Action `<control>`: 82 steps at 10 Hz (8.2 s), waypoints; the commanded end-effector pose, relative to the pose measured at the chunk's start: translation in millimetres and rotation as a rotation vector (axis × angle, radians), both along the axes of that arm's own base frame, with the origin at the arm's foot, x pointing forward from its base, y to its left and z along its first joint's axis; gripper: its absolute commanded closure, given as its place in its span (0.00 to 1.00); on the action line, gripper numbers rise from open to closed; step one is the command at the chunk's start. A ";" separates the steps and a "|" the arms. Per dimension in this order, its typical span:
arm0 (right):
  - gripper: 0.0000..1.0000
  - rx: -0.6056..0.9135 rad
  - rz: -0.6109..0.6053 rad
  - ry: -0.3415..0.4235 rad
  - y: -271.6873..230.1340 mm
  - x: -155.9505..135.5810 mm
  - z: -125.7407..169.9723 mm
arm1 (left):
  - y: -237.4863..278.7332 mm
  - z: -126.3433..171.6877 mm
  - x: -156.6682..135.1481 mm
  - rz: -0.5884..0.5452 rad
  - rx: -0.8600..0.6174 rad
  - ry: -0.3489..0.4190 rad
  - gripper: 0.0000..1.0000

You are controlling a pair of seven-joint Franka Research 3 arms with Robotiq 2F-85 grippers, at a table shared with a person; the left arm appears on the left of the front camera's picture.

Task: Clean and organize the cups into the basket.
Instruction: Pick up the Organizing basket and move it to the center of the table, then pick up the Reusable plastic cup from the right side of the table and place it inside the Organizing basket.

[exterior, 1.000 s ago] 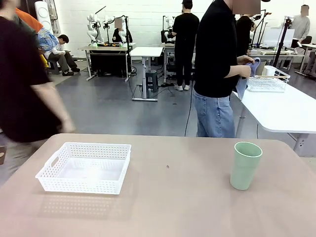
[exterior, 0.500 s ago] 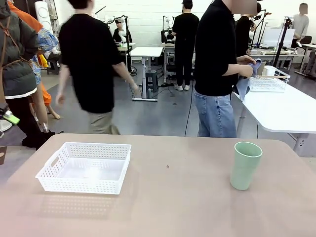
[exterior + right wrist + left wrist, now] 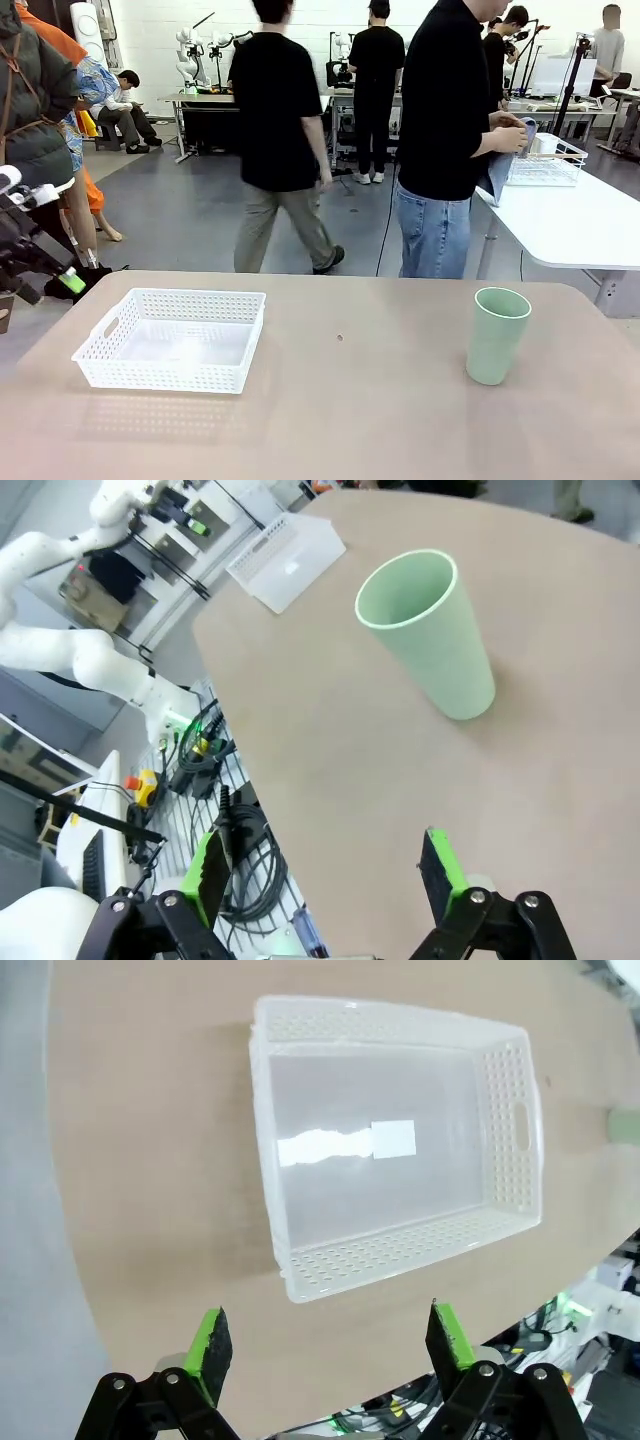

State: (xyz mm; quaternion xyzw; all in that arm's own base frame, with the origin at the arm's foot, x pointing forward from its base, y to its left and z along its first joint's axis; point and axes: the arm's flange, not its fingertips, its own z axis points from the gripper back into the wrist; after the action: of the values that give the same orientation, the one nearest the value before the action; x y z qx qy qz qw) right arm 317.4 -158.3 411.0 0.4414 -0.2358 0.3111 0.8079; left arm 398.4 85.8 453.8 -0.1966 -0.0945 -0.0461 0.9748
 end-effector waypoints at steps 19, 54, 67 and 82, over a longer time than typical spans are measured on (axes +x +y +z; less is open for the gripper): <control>0.00 -0.059 0.234 -0.377 18.8 92.5 -49.8 | -55.7 -44.0 -14.2 -0.096 0.211 -0.025 0.00; 0.00 0.032 0.401 -0.591 88.7 151.1 -117.7 | -93.8 -95.1 7.5 -0.089 0.418 -0.007 0.00; 0.00 0.042 0.461 -0.527 140.4 187.6 -155.7 | -93.0 -118.9 10.0 -0.152 0.451 0.046 0.00; 0.64 0.132 0.636 -0.566 164.4 178.1 -163.4 | -79.8 -122.0 20.5 -0.122 0.325 0.097 0.60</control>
State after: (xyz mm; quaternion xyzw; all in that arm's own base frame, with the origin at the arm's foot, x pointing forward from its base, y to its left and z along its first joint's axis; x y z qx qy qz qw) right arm 493.3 8.5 252.3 0.4382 -0.3196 0.6287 0.5574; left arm 416.2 4.0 329.6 -0.0331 -0.0318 -0.1039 0.9935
